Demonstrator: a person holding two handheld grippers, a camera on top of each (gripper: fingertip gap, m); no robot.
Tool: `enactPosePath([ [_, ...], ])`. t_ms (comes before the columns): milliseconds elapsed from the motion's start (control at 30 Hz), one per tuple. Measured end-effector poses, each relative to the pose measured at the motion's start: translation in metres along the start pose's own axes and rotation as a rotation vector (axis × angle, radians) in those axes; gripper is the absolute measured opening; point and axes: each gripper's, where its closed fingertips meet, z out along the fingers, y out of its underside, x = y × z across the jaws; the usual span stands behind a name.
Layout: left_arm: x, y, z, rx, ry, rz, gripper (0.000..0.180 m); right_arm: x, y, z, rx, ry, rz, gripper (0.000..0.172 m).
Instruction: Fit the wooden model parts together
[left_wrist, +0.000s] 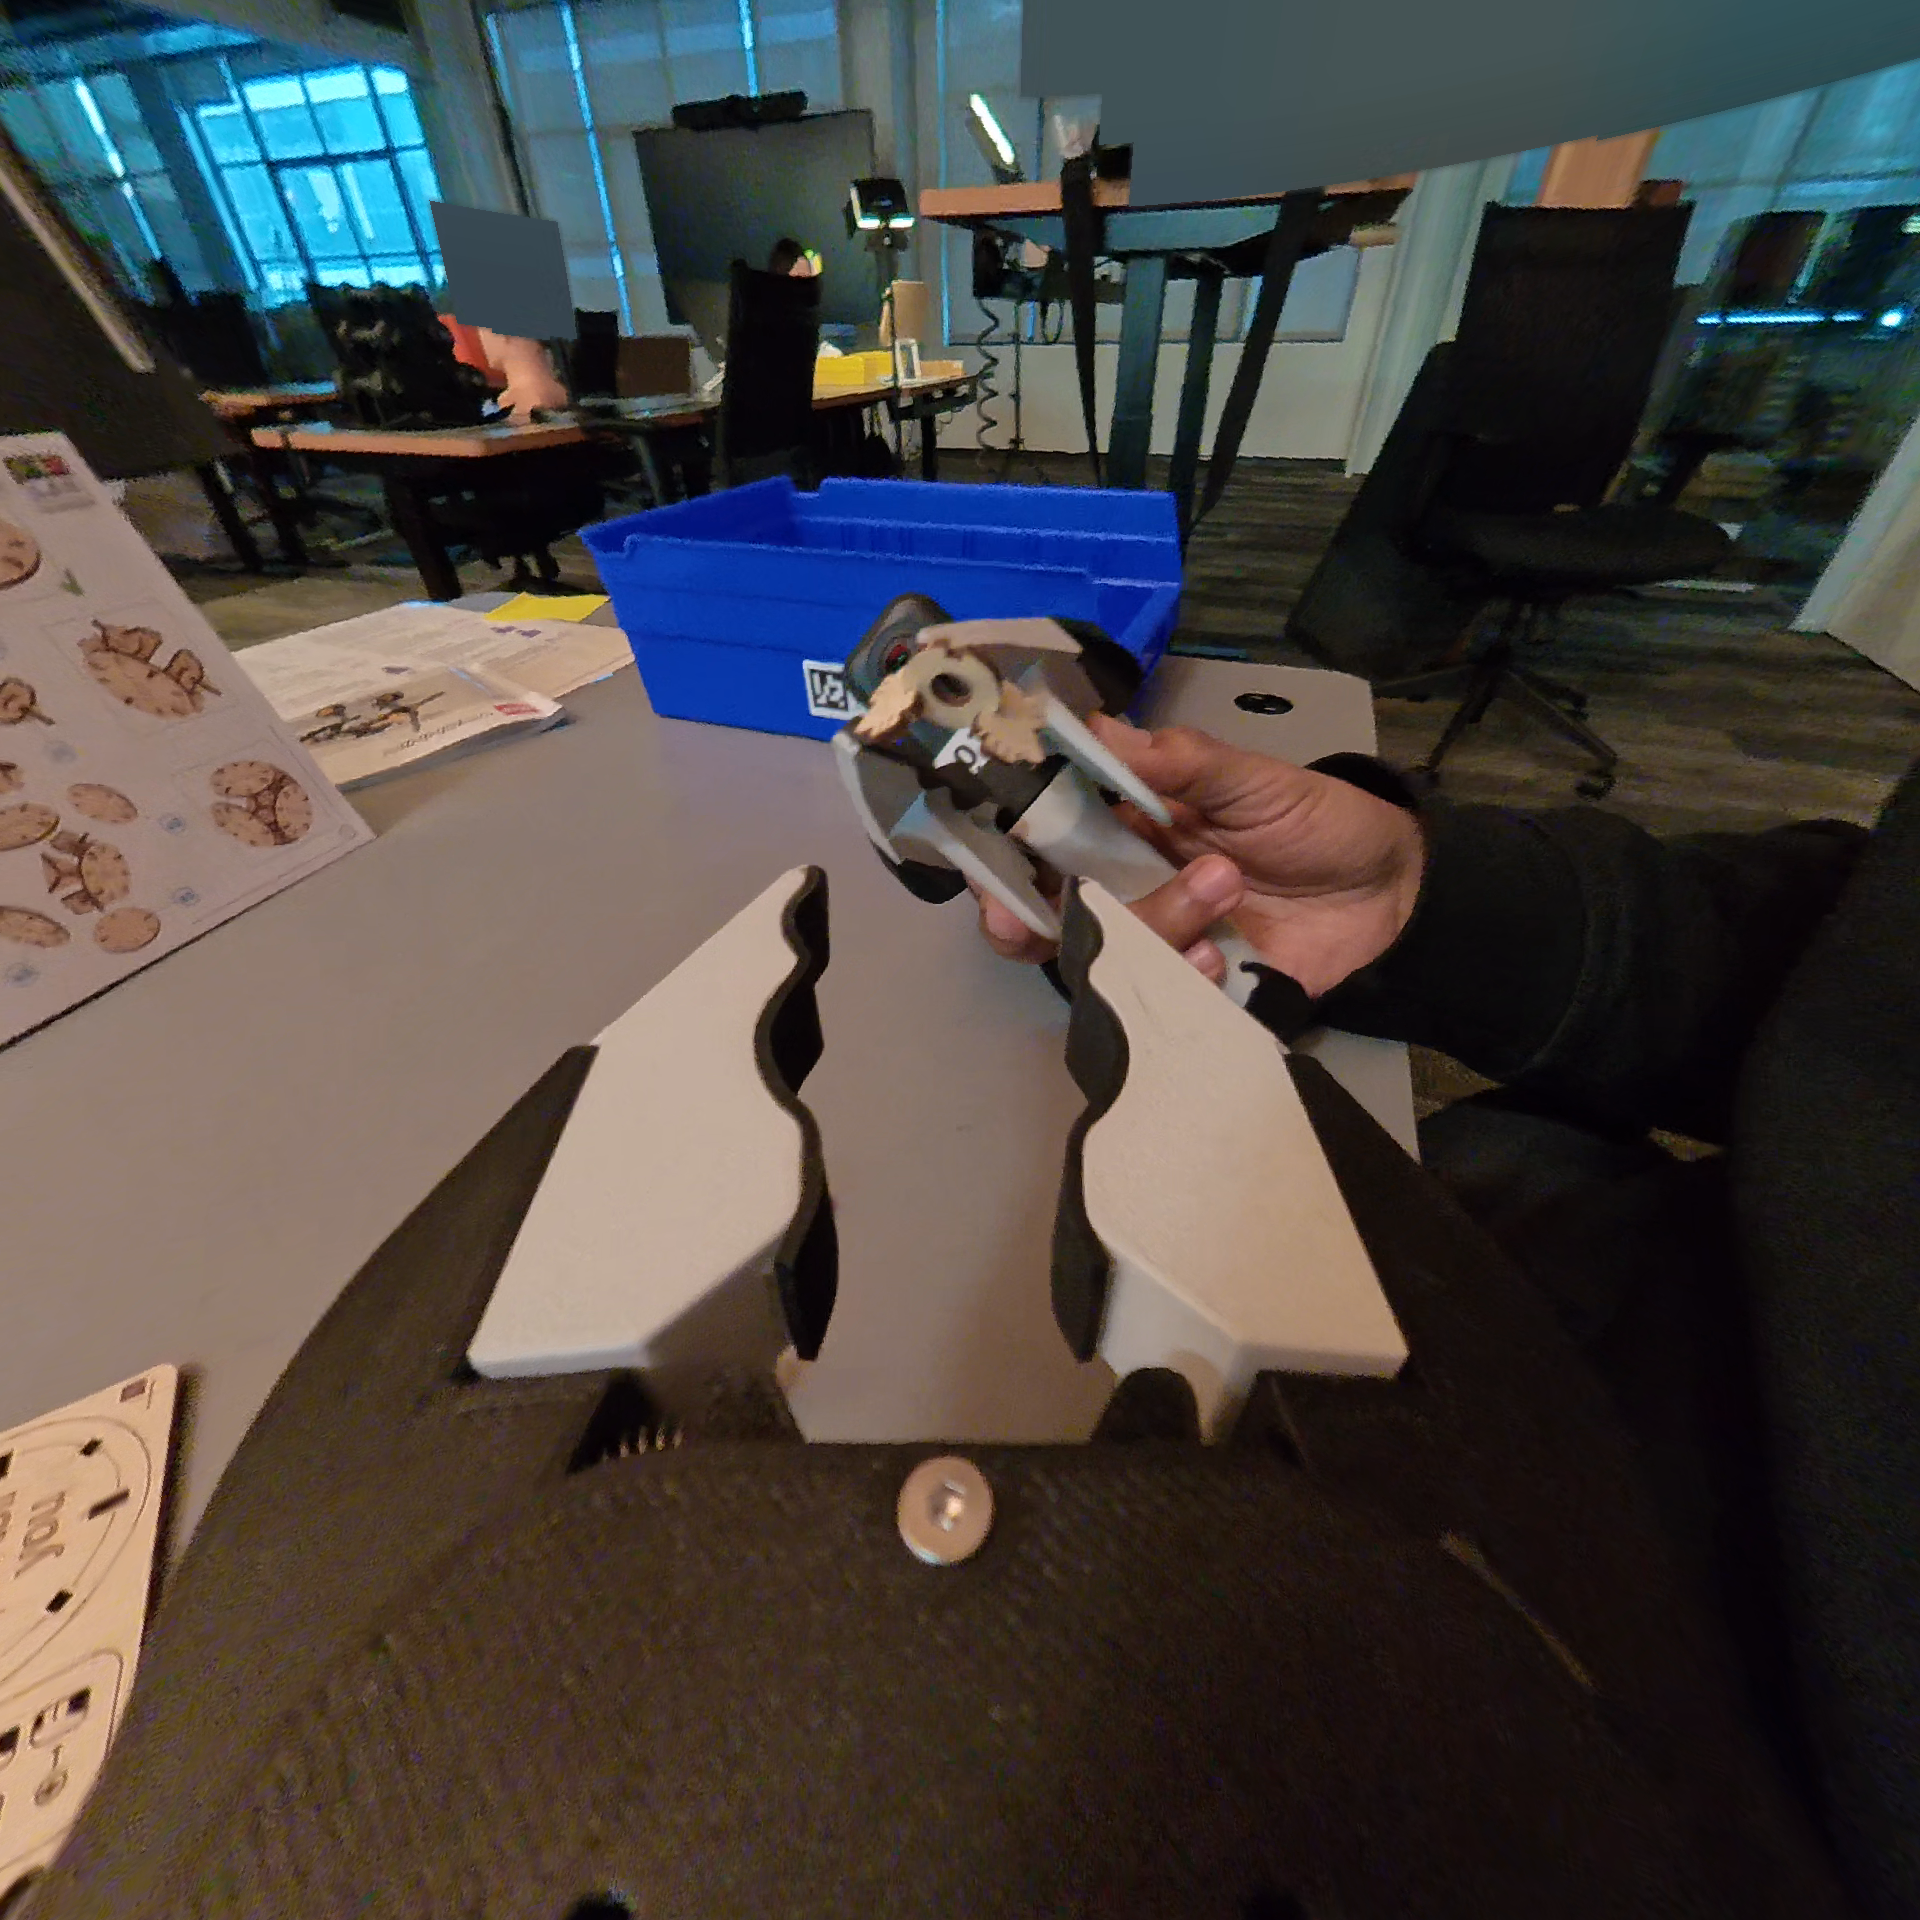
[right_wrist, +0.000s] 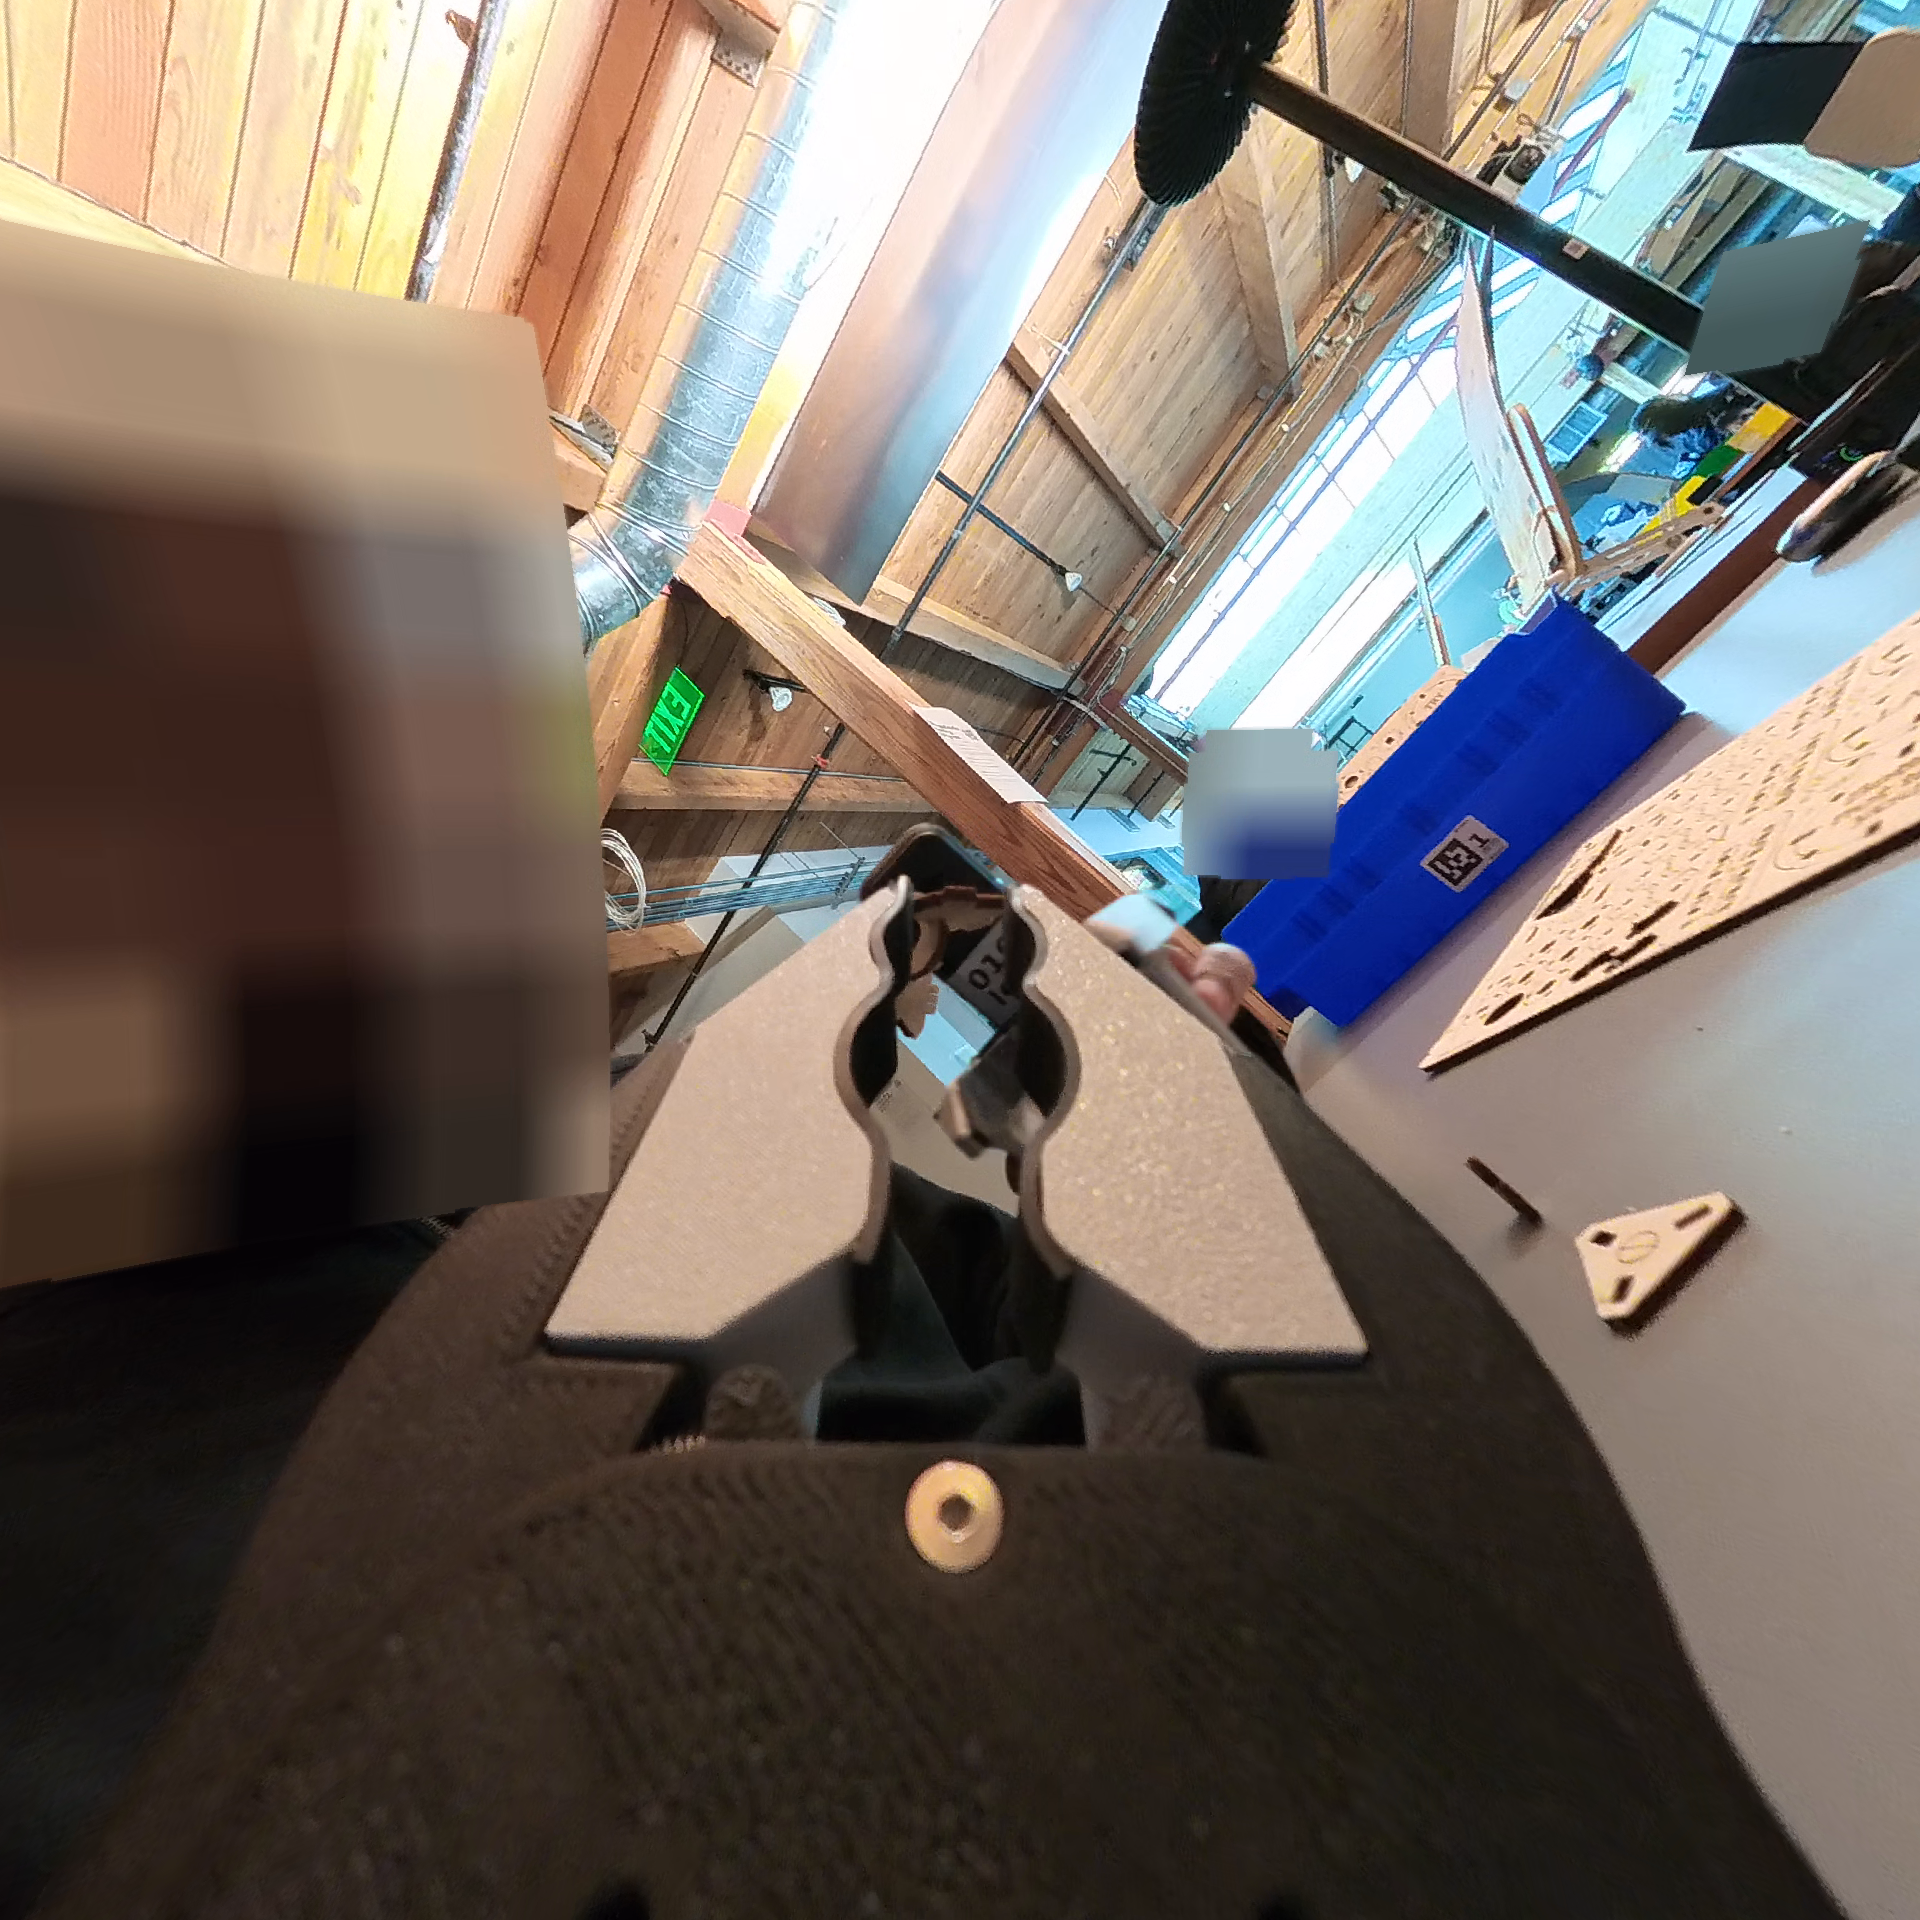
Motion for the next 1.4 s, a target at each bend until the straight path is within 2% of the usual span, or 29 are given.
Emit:
enactPosePath([
  [33, 0.003, -0.002, -0.001, 0.01, 0.007, 0.018, 0.039, 0.001, 0.001, 0.0, -0.004, 0.004, -0.001, 0.014],
  [233, 0.009, -0.013, -0.009, 0.066, 0.015, 0.069, 0.013, 0.004, 0.005, 0.002, -0.025, 0.03, -0.007, 0.014],
  [967, 0.011, -0.014, -0.009, 0.063, -0.015, 0.133, 0.001, 0.008, 0.012, 0.006, -0.056, 0.042, 0.015, 0.014],
  [1200, 0.01, -0.014, -0.009, 0.067, -0.021, 0.135, 0.007, 0.009, 0.012, 0.006, -0.055, 0.044, 0.026, 0.014],
  [1400, 0.011, -0.014, -0.008, 0.064, -0.021, 0.142, 0.005, 0.009, 0.013, 0.006, -0.057, 0.043, 0.036, 0.014],
])
